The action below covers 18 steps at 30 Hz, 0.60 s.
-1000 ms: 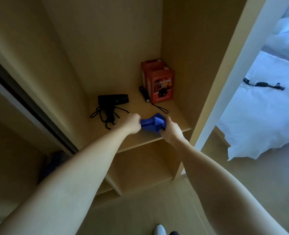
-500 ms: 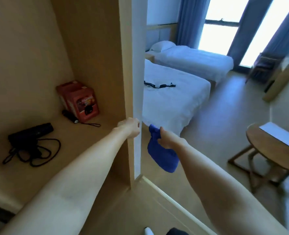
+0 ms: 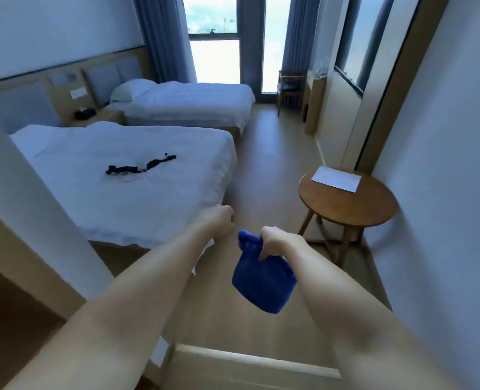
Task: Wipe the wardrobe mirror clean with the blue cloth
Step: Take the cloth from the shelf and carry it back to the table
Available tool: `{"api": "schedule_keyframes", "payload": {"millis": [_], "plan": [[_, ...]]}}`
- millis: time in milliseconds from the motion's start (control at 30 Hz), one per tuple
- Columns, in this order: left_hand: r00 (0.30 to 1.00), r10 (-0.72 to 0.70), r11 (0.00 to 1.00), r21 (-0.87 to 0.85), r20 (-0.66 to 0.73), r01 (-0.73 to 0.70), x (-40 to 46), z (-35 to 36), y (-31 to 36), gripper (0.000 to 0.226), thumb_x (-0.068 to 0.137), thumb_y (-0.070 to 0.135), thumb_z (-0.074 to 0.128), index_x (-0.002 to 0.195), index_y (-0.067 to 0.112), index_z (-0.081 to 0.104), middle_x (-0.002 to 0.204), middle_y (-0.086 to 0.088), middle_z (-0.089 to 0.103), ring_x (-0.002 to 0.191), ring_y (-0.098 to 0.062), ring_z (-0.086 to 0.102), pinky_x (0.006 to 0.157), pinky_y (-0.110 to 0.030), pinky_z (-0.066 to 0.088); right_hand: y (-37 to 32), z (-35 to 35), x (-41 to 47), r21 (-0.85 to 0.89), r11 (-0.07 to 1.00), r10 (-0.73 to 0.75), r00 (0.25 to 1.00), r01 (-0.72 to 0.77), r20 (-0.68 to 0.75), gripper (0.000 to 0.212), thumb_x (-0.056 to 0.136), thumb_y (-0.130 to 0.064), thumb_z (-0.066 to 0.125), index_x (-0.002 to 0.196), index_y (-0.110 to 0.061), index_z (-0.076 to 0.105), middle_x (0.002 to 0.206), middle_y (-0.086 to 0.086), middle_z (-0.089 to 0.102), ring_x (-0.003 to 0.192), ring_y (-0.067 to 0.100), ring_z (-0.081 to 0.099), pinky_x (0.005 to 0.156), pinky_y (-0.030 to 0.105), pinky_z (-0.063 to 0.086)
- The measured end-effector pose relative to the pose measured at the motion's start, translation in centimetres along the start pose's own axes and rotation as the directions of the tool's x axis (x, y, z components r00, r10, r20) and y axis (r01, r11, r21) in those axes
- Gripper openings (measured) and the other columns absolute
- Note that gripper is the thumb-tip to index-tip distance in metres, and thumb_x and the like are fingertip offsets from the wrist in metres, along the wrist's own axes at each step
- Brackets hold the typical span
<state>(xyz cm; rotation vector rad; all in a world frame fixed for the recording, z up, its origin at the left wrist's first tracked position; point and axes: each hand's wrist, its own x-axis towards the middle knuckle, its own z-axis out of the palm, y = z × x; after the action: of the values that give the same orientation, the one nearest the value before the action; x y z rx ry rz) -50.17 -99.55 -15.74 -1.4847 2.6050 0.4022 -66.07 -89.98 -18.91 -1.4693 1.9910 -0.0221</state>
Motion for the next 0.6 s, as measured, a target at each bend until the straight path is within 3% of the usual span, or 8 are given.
{"api": "schedule_keyframes", "payload": {"millis": [67, 167, 300, 433, 600], "plan": [[0.999, 0.028, 0.999, 0.015, 0.015, -0.028, 4.3, -0.6, 2.0, 0.014, 0.082, 0.019, 0.046, 0.076, 0.025, 0.058, 0.091, -0.003, 0.062, 0.081, -0.026, 0.062, 0.078, -0.039, 0.057, 2.5, -2.1, 2.3, 0.049, 0.998, 0.046, 0.999, -0.046, -0.003, 0.027, 0.081, -0.028, 0.063, 0.105, -0.020, 0.052, 0.097, 0.003, 0.059, 0.085, 0.020, 0.060, 0.071, 0.036, 0.051], [0.997, 0.081, 0.996, 0.034, 0.015, -0.082, 9.9, -1.3, 4.6, 0.015, 0.085, 0.018, 0.045, 0.082, 0.025, 0.058, 0.091, -0.001, 0.060, 0.083, -0.025, 0.061, 0.073, -0.034, 0.053, 5.9, -4.8, 5.7, 0.097, 0.991, 0.091, 0.995, -0.088, -0.026, 0.018, 0.084, -0.025, 0.052, 0.100, -0.018, 0.055, 0.095, 0.005, 0.063, 0.086, 0.022, 0.063, 0.081, 0.040, 0.054], [0.989, 0.138, 0.990, 0.035, 0.061, -0.140, 16.5, -1.4, 7.5, 0.014, 0.086, 0.019, 0.046, 0.085, 0.023, 0.059, 0.097, -0.002, 0.063, 0.086, -0.027, 0.062, 0.069, -0.032, 0.049, 10.0, -7.1, 9.9, 0.155, 0.977, 0.156, 0.987, -0.149, -0.033, 0.028, 0.081, -0.022, 0.046, 0.105, -0.024, 0.059, 0.098, 0.005, 0.065, 0.086, 0.022, 0.063, 0.082, 0.043, 0.054], [0.971, 0.217, 0.976, 0.015, 0.103, -0.219, 23.0, -0.4, 10.6, 0.014, 0.087, 0.019, 0.051, 0.091, 0.021, 0.064, 0.096, -0.003, 0.065, 0.084, -0.025, 0.063, 0.069, -0.034, 0.052, 13.4, -9.0, 14.0, 0.209, 0.954, 0.226, 0.974, -0.215, -0.026, 0.036, 0.084, -0.016, 0.045, 0.113, -0.033, 0.059, 0.104, 0.000, 0.063, 0.091, 0.022, 0.062, 0.086, 0.045, 0.053], [0.934, 0.311, 0.947, 0.029, 0.176, -0.321, 32.4, 1.2, 13.5, 0.015, 0.086, 0.021, 0.052, 0.095, 0.019, 0.064, 0.093, -0.001, 0.064, 0.084, -0.024, 0.063, 0.073, -0.036, 0.057, 17.4, -11.5, 20.1, 0.256, 0.915, 0.339, 0.939, -0.312, -0.065, 0.028, 0.090, -0.014, 0.052, 0.115, -0.027, 0.054, 0.108, 0.001, 0.061, 0.094, 0.020, 0.061, 0.088, 0.044, 0.053]]}}
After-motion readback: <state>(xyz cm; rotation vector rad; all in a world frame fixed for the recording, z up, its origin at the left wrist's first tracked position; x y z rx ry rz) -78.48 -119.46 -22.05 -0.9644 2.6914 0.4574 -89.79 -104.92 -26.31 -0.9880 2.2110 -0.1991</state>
